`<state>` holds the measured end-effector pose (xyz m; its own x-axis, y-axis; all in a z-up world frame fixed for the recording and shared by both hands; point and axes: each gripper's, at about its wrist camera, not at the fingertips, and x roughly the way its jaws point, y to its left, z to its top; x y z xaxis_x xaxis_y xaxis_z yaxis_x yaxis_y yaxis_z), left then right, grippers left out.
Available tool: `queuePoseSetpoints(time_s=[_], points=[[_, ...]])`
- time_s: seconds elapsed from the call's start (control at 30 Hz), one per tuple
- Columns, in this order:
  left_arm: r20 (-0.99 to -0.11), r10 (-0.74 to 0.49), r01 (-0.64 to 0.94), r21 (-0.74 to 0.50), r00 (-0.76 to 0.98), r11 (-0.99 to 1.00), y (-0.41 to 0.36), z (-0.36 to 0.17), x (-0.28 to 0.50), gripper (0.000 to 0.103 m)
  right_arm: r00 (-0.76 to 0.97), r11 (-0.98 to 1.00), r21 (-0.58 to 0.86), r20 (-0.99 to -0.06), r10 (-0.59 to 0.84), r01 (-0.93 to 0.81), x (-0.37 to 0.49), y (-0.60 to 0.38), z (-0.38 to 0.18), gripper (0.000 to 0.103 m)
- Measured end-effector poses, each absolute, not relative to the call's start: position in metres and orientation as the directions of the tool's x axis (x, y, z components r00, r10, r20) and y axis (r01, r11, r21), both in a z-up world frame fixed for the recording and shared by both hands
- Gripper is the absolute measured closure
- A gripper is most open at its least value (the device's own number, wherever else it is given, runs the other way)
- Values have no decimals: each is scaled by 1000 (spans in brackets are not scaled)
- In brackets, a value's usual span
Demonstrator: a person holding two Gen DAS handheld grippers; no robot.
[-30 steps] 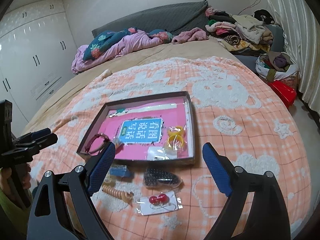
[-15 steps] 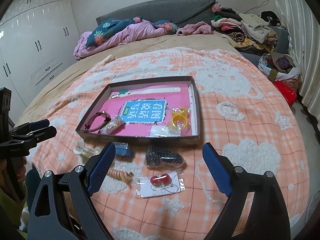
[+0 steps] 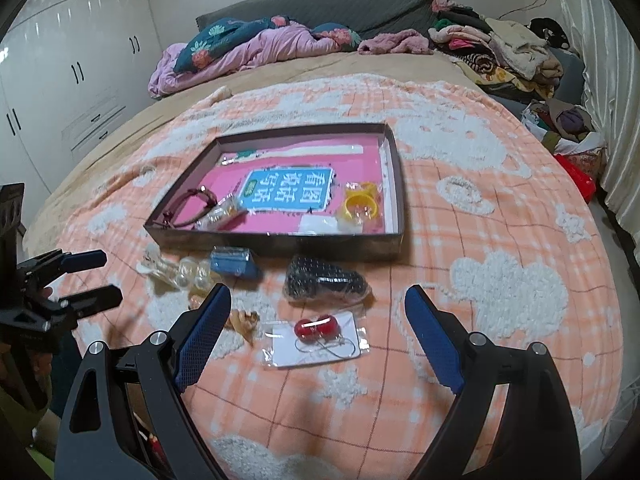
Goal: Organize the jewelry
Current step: 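Open both tools and withdraw them from the box, then lower clear bead bracelet into box with left tool while right carries black bag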
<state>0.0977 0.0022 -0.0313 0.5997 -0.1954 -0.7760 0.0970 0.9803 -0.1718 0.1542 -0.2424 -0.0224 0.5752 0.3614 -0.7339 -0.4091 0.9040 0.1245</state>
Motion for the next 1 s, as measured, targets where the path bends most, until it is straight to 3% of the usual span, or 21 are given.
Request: queuePoseSetpoints(time_s=[0.13, 0.3, 0.47, 1.0], points=[[-795, -226, 108, -200, 564, 974, -4, -44, 99, 14, 560, 907, 121, -751, 349, -402, 157, -246, -33, 15], [-812, -263, 98, -250, 521, 963, -8, -62, 108, 26, 549, 913, 133, -763, 342, -385, 163, -251, -43, 15], [-825, -273, 65, -279, 495, 958, -10, -80, 125, 50, 541, 916, 142, -769, 341, -376, 170, -253, -49, 15], [-838, -245, 28, -265, 488, 964, -18, -91, 165, 53, 432, 901, 226, -817, 382, -369, 215, -231, -85, 16]])
